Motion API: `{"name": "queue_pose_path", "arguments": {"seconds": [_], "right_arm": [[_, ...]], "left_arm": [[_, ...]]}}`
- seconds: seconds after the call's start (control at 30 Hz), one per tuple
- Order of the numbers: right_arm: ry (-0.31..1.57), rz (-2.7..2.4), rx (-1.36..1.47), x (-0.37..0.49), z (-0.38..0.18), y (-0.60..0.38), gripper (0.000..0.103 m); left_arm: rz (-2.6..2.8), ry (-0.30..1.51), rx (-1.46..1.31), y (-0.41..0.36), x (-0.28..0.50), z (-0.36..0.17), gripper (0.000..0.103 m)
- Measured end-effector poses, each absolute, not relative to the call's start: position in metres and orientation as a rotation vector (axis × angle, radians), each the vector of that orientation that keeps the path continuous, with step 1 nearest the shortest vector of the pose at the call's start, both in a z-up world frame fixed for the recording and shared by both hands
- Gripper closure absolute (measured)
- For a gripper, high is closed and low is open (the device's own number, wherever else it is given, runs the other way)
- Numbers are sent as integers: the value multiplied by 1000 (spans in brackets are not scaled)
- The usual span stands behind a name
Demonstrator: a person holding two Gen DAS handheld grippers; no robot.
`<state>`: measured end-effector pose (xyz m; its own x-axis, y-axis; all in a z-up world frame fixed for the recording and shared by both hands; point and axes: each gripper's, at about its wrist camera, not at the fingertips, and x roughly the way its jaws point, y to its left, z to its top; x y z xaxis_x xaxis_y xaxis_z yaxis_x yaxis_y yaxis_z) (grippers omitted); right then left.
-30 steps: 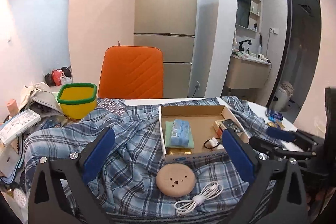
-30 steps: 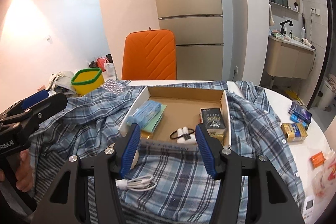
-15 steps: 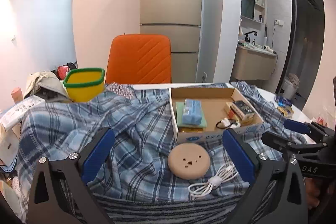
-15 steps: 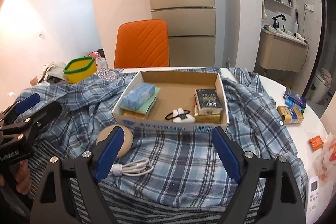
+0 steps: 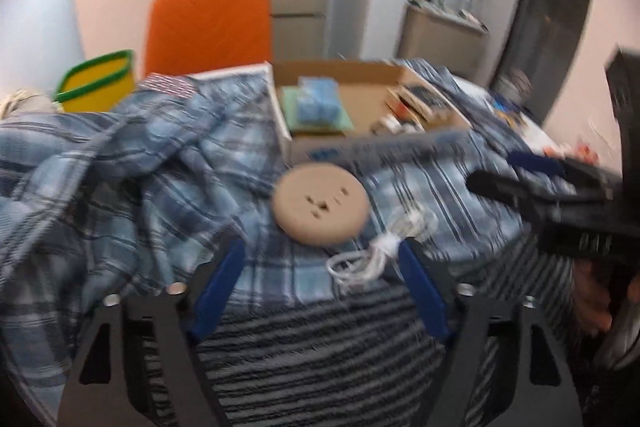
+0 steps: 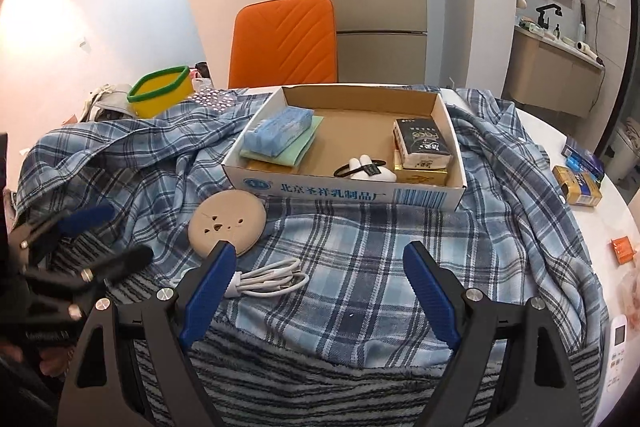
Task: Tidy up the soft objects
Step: 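Grasp the white cable with the left tool while the right tool grasps the beige coaster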
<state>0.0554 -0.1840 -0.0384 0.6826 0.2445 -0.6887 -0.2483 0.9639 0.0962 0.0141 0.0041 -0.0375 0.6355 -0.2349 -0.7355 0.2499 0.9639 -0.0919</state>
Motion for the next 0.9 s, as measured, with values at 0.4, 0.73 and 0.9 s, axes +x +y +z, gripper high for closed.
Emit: {"name": "queue_pose_path", "arguments": {"seconds": [0.4, 0.73, 0.9], "right_arm": [[771, 270, 17, 60, -36, -193, 16], [754, 243, 86, 63, -35, -217, 16], [763, 236, 111, 67, -37, -226, 16]], "left_arm": [[-498, 990, 187, -42, 35, -54, 56], [-520, 1079, 280, -65, 62, -74, 76], [-520, 1066, 296, -68, 61, -71, 83]]}}
